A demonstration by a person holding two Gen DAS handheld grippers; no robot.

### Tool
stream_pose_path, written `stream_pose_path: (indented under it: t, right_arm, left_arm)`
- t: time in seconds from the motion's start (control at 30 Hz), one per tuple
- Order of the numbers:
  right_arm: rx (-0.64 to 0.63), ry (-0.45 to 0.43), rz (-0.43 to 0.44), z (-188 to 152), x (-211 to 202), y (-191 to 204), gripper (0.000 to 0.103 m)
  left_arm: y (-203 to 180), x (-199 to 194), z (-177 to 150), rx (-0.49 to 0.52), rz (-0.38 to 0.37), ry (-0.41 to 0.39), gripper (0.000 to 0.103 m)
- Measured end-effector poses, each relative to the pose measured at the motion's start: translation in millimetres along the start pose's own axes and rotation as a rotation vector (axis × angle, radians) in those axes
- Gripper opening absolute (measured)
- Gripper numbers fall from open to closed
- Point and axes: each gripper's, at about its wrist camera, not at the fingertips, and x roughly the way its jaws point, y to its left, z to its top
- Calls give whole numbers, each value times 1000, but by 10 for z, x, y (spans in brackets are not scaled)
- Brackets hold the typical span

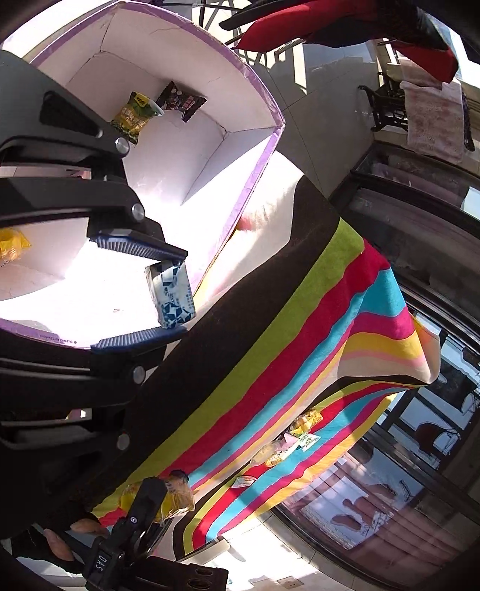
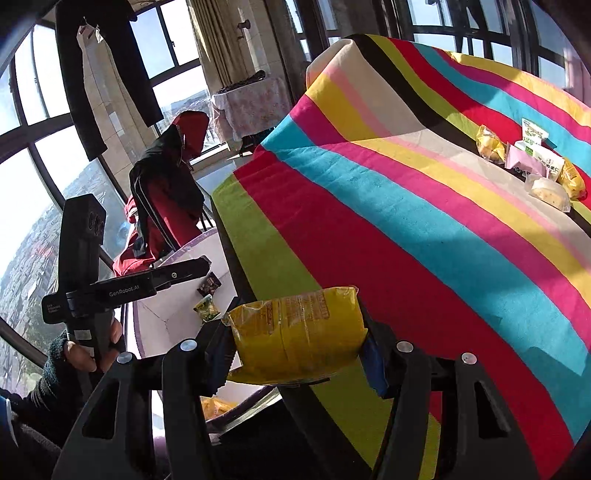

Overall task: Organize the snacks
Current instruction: 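Carry the blue-white pack with the left tool while the right tool carries the yellow pack, release both into box, then return both tools to the table above the remaining snacks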

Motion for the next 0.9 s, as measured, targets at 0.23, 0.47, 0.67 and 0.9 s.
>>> stream_pose_path:
  t: [0.23,0.47,0.67,0.9]
  right_arm:
    - [-191,96,116,-74,369,718,57]
    - [-257,168,205,-223,542,968,77]
    - [-123,31,183,-94,75,561,77]
    - [-17,-157,27,-93,-655,-33,79]
  left_arm:
    - [500,68,-148,-87,157,54,36]
    - [1012,111,-145,-281,436,128,95]
    - [738,-207,101,-259,483,-77,95]
    - [-477,-243,572,11,221,-251,101]
